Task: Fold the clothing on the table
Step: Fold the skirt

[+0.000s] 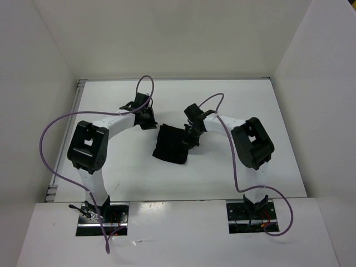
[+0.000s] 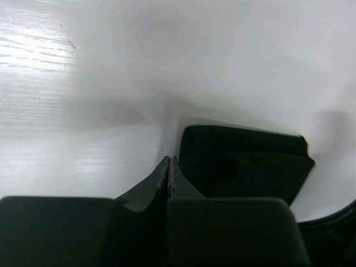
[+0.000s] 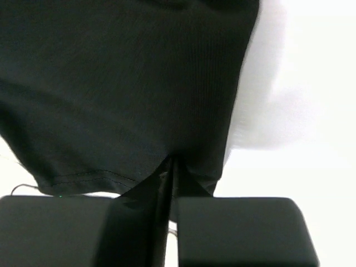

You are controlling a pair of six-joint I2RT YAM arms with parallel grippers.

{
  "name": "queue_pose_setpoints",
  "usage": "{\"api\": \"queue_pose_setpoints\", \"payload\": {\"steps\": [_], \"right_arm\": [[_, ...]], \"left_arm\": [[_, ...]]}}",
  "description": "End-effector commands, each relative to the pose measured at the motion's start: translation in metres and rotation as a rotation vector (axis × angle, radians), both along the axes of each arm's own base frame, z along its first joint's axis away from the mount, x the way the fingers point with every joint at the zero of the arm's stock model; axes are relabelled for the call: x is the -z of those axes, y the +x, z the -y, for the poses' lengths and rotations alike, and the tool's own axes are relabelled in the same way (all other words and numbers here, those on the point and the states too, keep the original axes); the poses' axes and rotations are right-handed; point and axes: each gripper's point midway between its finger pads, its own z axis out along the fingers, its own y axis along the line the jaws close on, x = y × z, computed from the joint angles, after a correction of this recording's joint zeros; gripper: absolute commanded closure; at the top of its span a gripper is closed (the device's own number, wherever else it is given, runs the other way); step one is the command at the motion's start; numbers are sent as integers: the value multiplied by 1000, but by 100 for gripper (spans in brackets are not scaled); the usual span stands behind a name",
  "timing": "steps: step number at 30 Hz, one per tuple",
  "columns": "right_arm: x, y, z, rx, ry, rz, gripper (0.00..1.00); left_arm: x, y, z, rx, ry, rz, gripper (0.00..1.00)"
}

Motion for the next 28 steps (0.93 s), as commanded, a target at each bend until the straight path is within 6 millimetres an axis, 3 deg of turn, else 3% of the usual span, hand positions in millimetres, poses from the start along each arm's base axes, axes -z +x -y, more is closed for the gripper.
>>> {"api": "queue_pose_setpoints", "payload": {"steps": [1,2,3,4,5,6,8,9,10,15,19,25,28], "right_arm": [[-47,24,6,24,-20,193,89],[-80,31,8,42,-2,274,83],[-94,29,12,49,-1,296,70],[-129,31,13,62,40,377,62],[-129,33,14,68,33,383,57],[-152,31,22,97,65,426,53],[-153,27,43,146,56,430,53],[-164,22,51,174,74,450,51],[-149,15,63,217,62,413,51],[-120,-32,88,300,64,353,51],[-99,-61,105,331,22,291,51],[-100,-87,119,394,44,281,50],[-99,-100,127,430,63,282,43]], "left_arm": [[-67,-3,4,28,-70,147,99],[-105,-10,3,47,-96,229,83],[-118,-16,0,47,-106,259,71],[-139,-29,-4,55,-115,311,59],[-144,-37,-7,55,-116,315,48],[-145,-43,-15,35,-97,317,33],[-146,-62,-20,20,-103,287,22],[-137,-72,-20,24,-112,249,13],[-136,-82,-21,23,-126,227,5],[-134,-119,-16,51,-205,214,1],[-136,-129,-20,52,-213,234,1],[-120,-161,-21,76,-253,180,1],[-114,-173,-32,59,-231,186,1]]}}
